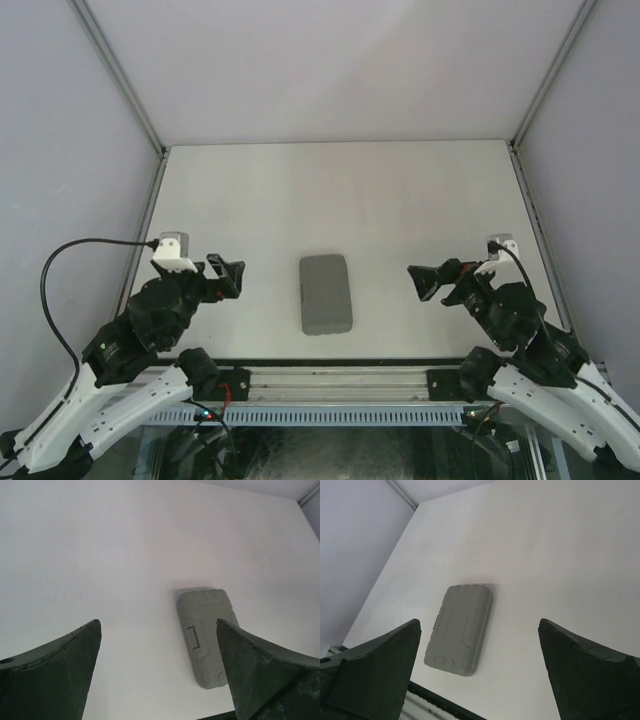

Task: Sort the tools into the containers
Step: Reset both arms

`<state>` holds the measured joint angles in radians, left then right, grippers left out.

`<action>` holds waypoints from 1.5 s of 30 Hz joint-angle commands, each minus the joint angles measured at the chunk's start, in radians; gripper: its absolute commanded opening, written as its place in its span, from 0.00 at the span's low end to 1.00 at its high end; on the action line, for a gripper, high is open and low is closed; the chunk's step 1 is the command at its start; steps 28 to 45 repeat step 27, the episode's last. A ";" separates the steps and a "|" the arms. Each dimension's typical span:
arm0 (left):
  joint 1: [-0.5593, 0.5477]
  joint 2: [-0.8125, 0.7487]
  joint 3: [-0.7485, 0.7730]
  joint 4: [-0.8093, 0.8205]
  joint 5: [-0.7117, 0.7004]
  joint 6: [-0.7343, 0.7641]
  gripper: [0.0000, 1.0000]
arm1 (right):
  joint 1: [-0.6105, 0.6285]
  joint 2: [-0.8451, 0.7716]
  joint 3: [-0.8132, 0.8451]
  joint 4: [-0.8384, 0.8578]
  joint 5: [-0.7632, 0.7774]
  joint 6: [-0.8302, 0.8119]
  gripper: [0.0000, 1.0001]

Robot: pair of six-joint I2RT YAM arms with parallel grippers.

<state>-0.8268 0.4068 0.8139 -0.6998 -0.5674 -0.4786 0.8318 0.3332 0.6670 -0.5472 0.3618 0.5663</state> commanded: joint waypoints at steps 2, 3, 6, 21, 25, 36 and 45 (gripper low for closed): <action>0.006 -0.058 0.020 -0.112 -0.093 -0.015 1.00 | 0.004 -0.075 0.026 -0.127 0.103 -0.028 1.00; 0.006 -0.065 0.013 -0.118 -0.104 -0.017 1.00 | 0.004 -0.084 0.026 -0.139 0.116 -0.026 1.00; 0.006 -0.086 -0.015 -0.129 -0.125 -0.027 1.00 | 0.004 -0.103 0.019 -0.164 0.148 -0.030 1.00; 0.006 -0.100 -0.027 -0.150 -0.159 -0.012 1.00 | 0.007 -0.054 -0.005 -0.133 0.152 -0.035 1.00; 0.006 -0.092 -0.026 -0.153 -0.163 -0.013 1.00 | 0.013 -0.059 -0.009 -0.130 0.155 -0.034 1.00; 0.006 -0.094 -0.028 -0.152 -0.168 -0.014 1.00 | 0.016 -0.065 -0.010 -0.133 0.163 -0.033 1.00; 0.006 -0.094 -0.028 -0.152 -0.168 -0.014 1.00 | 0.016 -0.065 -0.010 -0.133 0.163 -0.033 1.00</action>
